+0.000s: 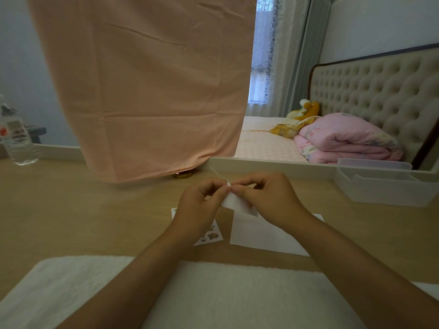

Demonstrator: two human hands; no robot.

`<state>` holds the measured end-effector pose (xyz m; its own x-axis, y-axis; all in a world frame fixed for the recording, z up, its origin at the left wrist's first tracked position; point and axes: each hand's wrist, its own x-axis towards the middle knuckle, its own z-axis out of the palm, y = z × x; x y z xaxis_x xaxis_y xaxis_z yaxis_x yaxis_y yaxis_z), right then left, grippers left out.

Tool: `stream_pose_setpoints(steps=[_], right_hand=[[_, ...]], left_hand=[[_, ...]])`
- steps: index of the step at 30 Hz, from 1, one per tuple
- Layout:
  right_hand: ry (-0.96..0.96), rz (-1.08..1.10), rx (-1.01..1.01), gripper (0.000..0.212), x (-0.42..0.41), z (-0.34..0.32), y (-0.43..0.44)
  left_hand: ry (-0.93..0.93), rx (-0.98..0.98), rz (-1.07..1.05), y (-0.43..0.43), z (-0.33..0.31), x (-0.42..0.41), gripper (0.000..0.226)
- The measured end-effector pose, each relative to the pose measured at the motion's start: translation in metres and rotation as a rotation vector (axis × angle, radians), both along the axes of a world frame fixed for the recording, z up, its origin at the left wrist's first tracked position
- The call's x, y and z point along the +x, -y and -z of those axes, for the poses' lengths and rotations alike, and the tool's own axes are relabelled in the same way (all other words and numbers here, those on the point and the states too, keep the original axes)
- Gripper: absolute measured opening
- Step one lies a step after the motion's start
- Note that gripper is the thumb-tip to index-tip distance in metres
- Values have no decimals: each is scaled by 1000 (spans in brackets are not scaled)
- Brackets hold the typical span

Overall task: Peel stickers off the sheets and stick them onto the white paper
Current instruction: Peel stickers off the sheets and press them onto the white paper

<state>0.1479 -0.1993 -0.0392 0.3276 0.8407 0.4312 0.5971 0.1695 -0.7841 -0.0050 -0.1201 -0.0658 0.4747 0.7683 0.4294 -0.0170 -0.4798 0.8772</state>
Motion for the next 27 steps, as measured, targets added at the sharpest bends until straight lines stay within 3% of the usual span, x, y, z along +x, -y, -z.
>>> stream_pose_setpoints(steps=[4, 10, 27], right_hand=[[-133, -22, -52, 8, 0, -3, 2], [-135, -12, -71, 8, -1, -4, 2], [260, 81, 40, 12, -2, 4, 0]], left_hand=[[-89, 172, -35, -2, 1, -2, 12], [-46, 149, -29, 1, 0, -3, 13], [-18, -25, -27, 4, -2, 0, 13]])
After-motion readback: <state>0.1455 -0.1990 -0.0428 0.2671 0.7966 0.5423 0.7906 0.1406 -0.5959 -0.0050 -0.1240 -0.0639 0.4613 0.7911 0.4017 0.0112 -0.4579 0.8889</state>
